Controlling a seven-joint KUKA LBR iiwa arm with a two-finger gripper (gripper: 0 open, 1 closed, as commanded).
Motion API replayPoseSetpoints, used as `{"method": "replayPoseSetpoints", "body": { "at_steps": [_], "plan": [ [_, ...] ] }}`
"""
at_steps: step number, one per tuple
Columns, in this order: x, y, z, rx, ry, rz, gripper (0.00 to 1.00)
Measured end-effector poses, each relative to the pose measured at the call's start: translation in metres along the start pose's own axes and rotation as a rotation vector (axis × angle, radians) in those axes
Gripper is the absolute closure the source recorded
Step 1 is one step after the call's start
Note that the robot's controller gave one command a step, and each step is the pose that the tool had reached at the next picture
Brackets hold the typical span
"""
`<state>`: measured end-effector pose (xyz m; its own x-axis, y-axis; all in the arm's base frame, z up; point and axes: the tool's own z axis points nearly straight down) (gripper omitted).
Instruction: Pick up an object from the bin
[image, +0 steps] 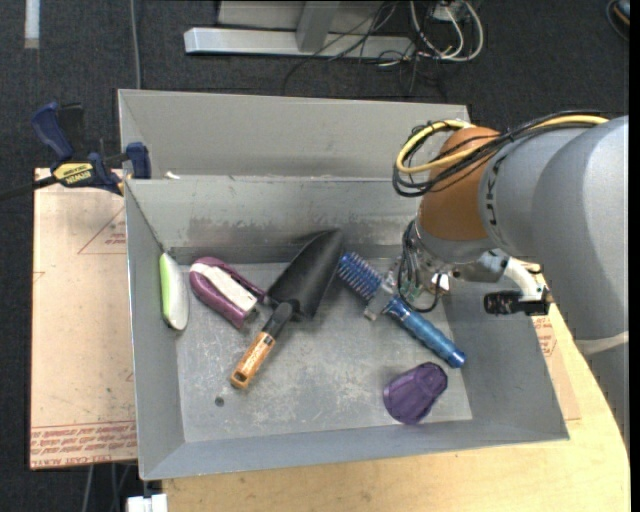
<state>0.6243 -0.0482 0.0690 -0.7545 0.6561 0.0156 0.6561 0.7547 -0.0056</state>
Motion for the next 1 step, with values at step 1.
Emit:
{"method": "replayPoseSetpoints", "body": {
  "at_steps": [1],
  "plan": [
    [0.0000, -0.0001, 0.0000, 0.000, 0.000, 0.000, 1.00]
  ]
}}
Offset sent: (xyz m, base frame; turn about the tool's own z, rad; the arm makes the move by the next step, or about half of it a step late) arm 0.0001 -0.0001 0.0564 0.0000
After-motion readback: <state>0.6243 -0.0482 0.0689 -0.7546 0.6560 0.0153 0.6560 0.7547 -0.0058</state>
